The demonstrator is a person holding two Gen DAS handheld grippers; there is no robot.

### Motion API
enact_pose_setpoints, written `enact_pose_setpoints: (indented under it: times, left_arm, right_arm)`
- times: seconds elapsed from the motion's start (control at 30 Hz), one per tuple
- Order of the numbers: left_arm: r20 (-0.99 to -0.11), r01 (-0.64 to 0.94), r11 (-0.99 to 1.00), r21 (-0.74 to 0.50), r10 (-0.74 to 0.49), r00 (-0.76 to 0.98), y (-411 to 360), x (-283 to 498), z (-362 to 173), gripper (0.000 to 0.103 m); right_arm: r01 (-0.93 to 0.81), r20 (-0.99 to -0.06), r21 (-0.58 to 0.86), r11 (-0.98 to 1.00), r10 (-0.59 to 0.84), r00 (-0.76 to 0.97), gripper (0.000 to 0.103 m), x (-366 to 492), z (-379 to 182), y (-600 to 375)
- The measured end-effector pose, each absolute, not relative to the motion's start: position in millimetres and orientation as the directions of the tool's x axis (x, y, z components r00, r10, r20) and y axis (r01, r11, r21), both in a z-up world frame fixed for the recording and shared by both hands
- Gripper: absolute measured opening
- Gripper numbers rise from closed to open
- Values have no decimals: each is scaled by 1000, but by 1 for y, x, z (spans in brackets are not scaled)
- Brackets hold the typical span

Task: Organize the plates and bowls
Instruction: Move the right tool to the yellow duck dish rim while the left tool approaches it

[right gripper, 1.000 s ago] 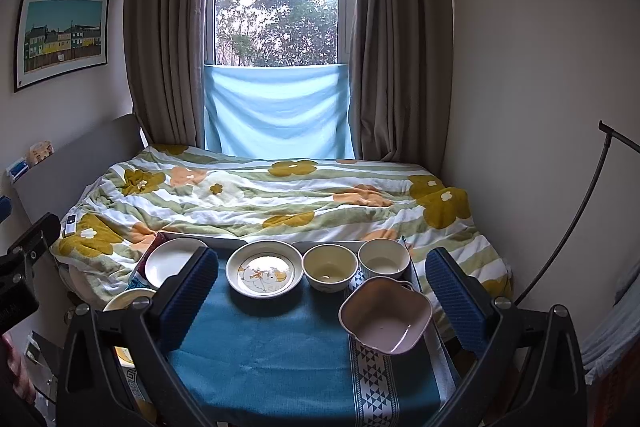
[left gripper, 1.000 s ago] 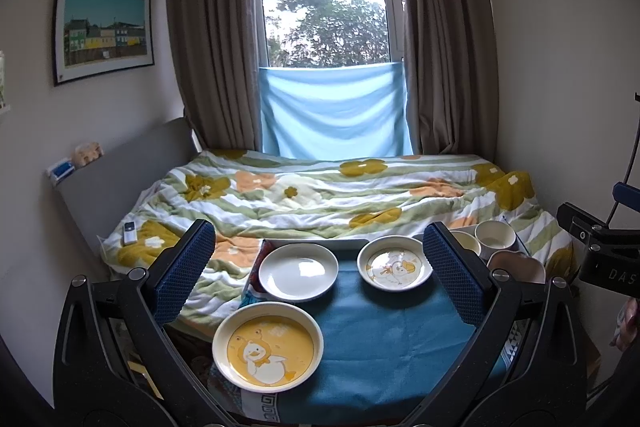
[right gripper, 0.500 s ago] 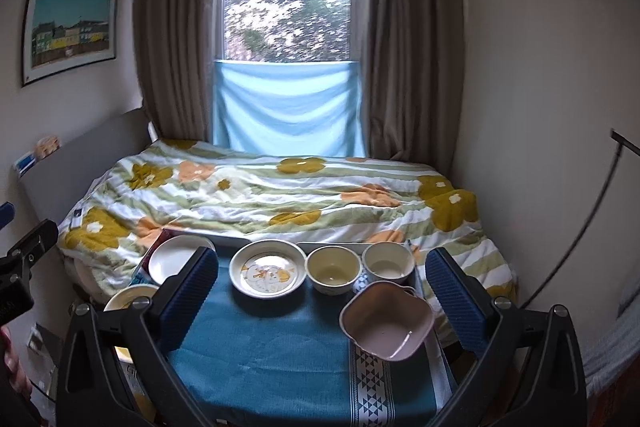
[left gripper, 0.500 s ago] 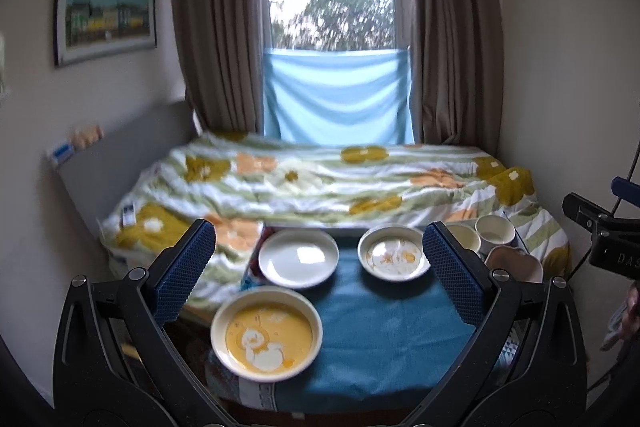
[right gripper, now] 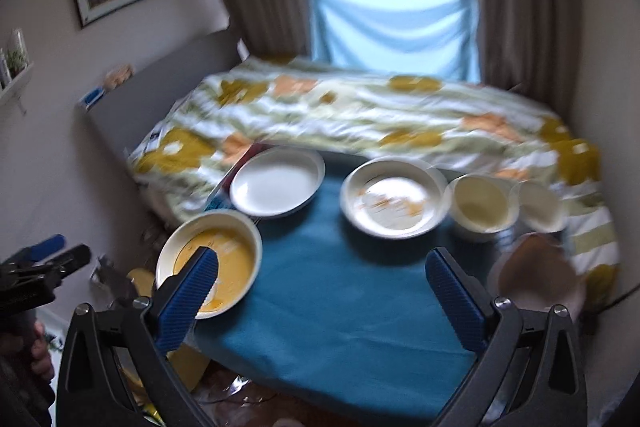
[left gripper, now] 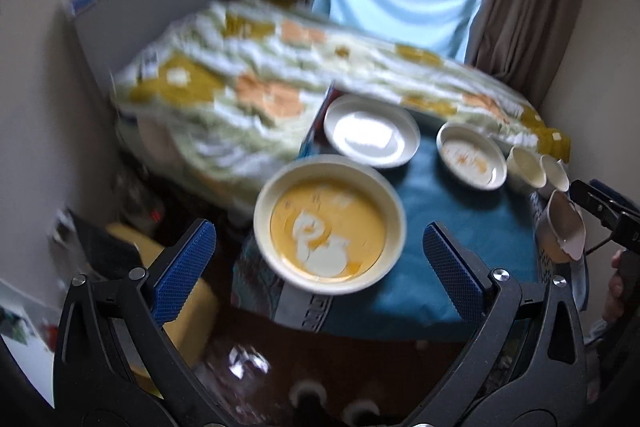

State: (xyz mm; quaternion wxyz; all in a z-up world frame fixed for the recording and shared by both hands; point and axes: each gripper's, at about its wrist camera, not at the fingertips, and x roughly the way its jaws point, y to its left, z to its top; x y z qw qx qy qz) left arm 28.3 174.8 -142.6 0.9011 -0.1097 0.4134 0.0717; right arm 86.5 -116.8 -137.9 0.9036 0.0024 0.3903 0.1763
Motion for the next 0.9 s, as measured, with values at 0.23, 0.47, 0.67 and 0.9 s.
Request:
enact_pose_setpoints:
  times: [0.23, 0.47, 0.67, 0.9]
  left_arm:
    - [-854, -239, 930, -279, -126, 505, 232, 63, -235, 77]
    - [-879, -227, 895, -383, -277, 388, 251, 87, -295, 56]
    - [-873, -218, 880, -422, -330, 358, 259, 97, -308, 53]
    - [-872, -199, 877, -437, -359, 334, 260, 110, -319, 38]
  right_arm:
    - [-341, -815, 222, 913, 366, 449, 99, 139, -218, -61]
    - [-343, -879, 261, 902, 369, 301, 74, 171, -282, -26]
    - [-336, -896, 282, 899, 372, 243, 66, 184, -304, -8]
    - [-344, -900, 286, 894, 374, 224, 48, 192, -316, 3]
